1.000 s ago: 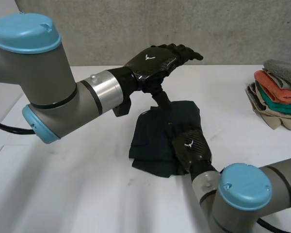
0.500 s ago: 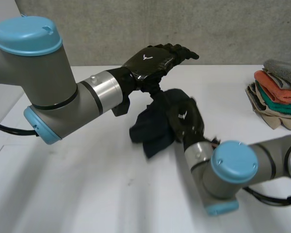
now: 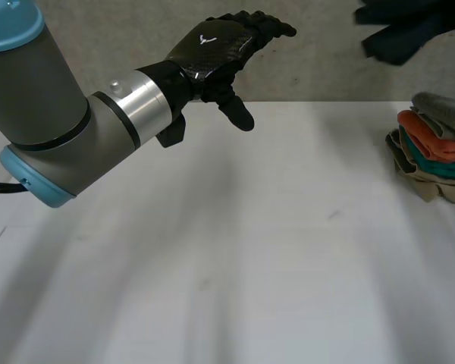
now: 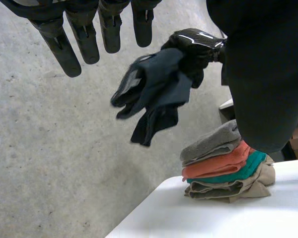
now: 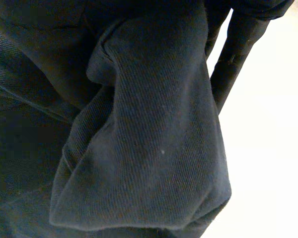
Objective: Fold the laundry.
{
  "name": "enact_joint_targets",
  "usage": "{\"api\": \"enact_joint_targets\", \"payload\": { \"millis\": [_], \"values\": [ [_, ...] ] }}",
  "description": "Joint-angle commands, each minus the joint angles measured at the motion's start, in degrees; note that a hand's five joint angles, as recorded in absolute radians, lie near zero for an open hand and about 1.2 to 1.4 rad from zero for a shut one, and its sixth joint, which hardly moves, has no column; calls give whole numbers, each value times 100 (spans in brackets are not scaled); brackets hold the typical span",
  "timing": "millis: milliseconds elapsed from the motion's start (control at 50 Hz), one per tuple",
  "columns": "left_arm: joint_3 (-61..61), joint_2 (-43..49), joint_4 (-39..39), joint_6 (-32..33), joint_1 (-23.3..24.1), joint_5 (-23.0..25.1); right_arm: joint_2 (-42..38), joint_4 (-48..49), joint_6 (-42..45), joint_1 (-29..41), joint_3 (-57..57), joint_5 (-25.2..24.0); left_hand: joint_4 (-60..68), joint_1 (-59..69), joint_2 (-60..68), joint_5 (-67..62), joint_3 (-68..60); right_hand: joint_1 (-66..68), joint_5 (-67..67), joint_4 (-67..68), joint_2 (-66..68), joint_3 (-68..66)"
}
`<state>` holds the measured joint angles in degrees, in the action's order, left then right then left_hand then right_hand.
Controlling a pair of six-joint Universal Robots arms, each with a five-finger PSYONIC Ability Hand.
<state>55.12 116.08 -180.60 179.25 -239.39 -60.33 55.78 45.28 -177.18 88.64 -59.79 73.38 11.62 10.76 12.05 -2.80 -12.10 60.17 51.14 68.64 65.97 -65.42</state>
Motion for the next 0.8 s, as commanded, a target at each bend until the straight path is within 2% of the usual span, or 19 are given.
{"api": "enact_joint_targets", "payload": {
  "millis": [20, 100, 180, 360, 420, 560, 600, 620, 640, 800],
  "values": [
    [105, -103, -2, 13, 33, 12, -935, -290, -1193, -1111, 1142, -955, -23, 63, -66, 140, 71, 1983, 1886, 1136, 1403, -1458],
    [166, -121, -2, 31, 42, 3, -1620, -396, -1879, -1515, 1591, -1649, -23, 63, -66, 140, 71, 1983, 1886, 1136, 1403, -1458],
    [298, -121, -2, 39, 50, -5, -2069, -388, -2424, -1841, 1751, -2142, -23, 63, -66, 140, 71, 1983, 1886, 1136, 1403, -1458],
    [430, -103, -2, 48, 68, -14, -2528, -362, -2664, -2369, 1435, -2609, -6, 80, -49, 124, 54, 1983, 1886, 1136, 1403, -1458],
    [456, -94, 7, 48, 68, -23, -2589, -300, -2664, -2396, 1128, -3012, -6, 80, -49, 124, 54, 1983, 1886, 1136, 1403, -1458],
    [579, -112, -2, 48, 77, -23, -2370, -291, -2655, -2413, 837, -3128, -6, 80, -49, 124, 54, 1956, 1859, 1109, 1376, -1431],
    [579, -112, -2, 57, 77, -23, -2221, -291, -2655, -2413, 776, -3119, -6, 80, -49, 124, 54, -938, -1035, -1785, -1518, 1463],
    [579, -121, -2, 57, 77, -23, -2046, -343, -2655, -2413, 732, -3119, -6, 80, -49, 124, 54, -4385, -4482, -5232, -4965, 4910],
    [579, -129, -2, 48, 94, -23, -1940, -370, -2655, -2422, 705, -3128, -6, 80, -49, 124, 54, -5017, -5114, -5864, -5597, 5542],
    [588, -261, -2, 48, 156, -14, -1166, -783, -2514, -2641, 240, -3128, -22, 64, -66, 140, 71, -5017, -5114, -5864, -5597, 5542]
  ]
}}
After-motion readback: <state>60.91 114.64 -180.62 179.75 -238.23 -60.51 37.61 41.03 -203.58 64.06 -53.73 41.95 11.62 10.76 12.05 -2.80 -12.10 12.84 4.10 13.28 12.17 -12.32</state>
